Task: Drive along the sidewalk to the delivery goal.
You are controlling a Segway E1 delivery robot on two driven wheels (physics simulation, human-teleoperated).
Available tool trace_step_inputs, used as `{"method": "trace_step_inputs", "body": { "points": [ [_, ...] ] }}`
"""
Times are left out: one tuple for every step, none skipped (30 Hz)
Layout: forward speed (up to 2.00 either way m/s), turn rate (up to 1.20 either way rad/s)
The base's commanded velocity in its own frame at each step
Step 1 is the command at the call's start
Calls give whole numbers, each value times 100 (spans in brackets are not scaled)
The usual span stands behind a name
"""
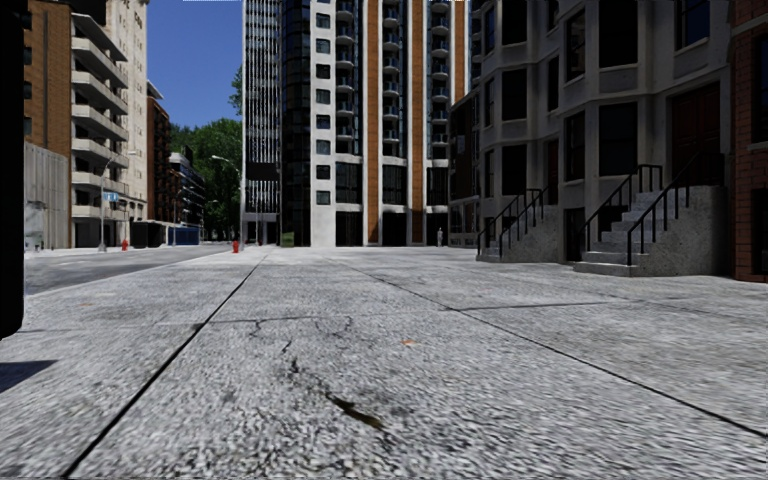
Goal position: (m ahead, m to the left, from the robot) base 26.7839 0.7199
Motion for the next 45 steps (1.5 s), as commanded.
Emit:
{"method": "trace_step_inputs", "body": {
  "points": [
    [200,0],
    [200,0],
    [200,0],
    [200,0],
    [200,0],
    [200,0],
    [200,0],
    [200,0],
    [200,0],
    [200,0],
    [200,0],
    [200,0],
    [200,0],
    [200,0],
    [200,0],
    [200,0],
    [200,0],
    [200,0],
    [200,0],
    [200,0],
    [200,0],
    [200,0],
    [200,0],
    [200,0],
    [200,0],
    [200,0],
    [200,0],
    [200,0],
    [200,0],
    [200,0],
    [200,0],
    [200,0],
    [200,0],
    [200,0],
    [200,0],
    [200,0],
    [200,0],
    [200,0],
    [200,0],
    [200,0],
    [200,0],
    [200,0],
    [200,0],
    [200,0],
    [200,0]
  ]
}}
